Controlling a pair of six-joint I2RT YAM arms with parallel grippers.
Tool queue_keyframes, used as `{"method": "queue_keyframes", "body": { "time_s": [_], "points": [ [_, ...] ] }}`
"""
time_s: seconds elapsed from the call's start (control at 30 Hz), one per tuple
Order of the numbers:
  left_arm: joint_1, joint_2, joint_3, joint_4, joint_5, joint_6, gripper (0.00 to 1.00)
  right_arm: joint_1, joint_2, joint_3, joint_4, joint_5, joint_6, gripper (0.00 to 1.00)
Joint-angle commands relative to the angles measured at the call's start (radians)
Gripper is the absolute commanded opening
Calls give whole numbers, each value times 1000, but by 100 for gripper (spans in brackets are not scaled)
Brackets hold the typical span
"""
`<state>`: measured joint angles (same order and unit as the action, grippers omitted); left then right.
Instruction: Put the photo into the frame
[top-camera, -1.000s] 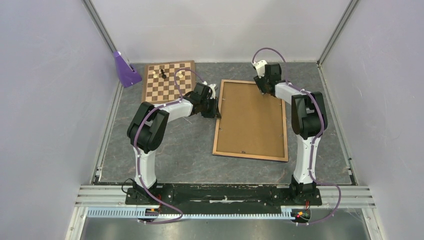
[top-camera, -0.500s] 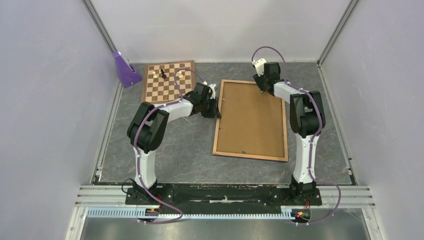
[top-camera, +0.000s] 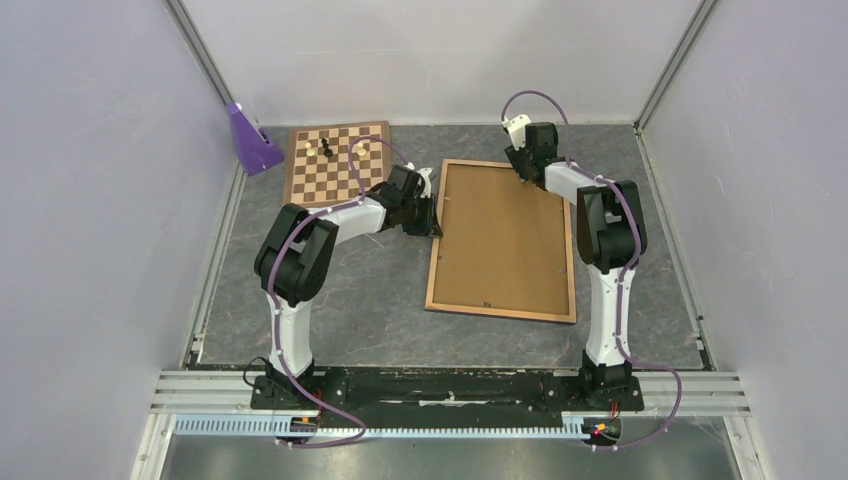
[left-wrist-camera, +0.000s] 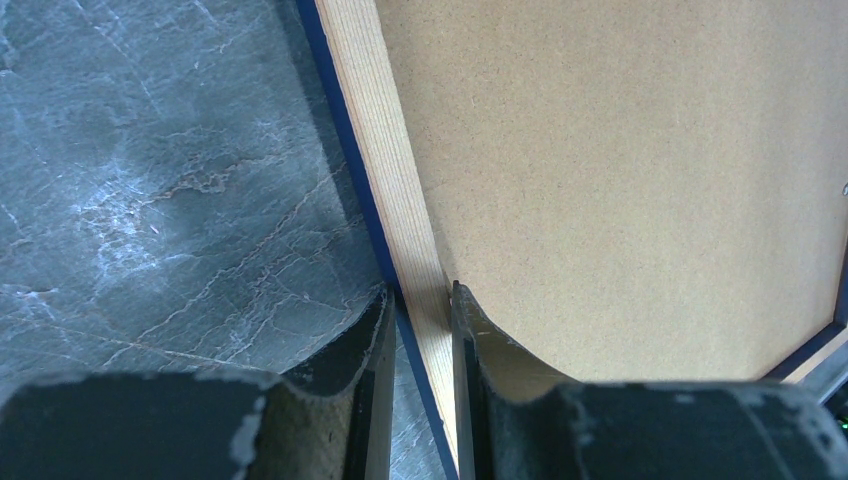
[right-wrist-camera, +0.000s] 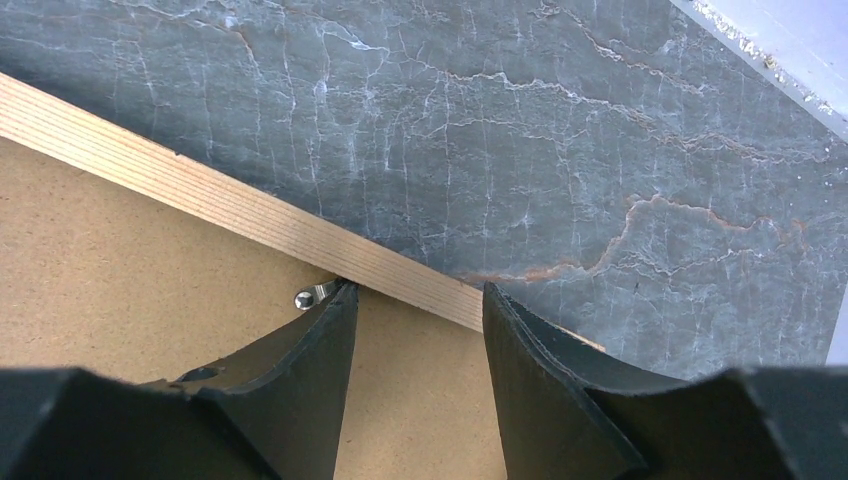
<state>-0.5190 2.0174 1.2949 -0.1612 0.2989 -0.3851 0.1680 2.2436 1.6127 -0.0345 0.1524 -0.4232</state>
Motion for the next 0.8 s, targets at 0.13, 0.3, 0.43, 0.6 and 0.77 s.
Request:
{"method": "queue_keyframes", "body": {
  "time_s": [0.13, 0.3, 0.43, 0.6, 0.77],
  "points": [
    [0, 14, 15, -29, 32, 72, 2, 23, 36, 48, 19, -21, 1, 53],
    [0, 13, 16, -28, 31, 72, 2, 31, 38, 52, 20, -31, -2, 53],
    [1, 12, 15, -29, 29, 74, 2, 33, 37, 51, 21, -35, -2, 53],
    [1, 12, 17, -29, 28, 75, 2, 34, 29, 41, 19, -57, 7, 53],
    [0, 11, 17, -31, 26, 80, 2, 33, 11, 5, 23, -79, 17, 53]
  ]
}}
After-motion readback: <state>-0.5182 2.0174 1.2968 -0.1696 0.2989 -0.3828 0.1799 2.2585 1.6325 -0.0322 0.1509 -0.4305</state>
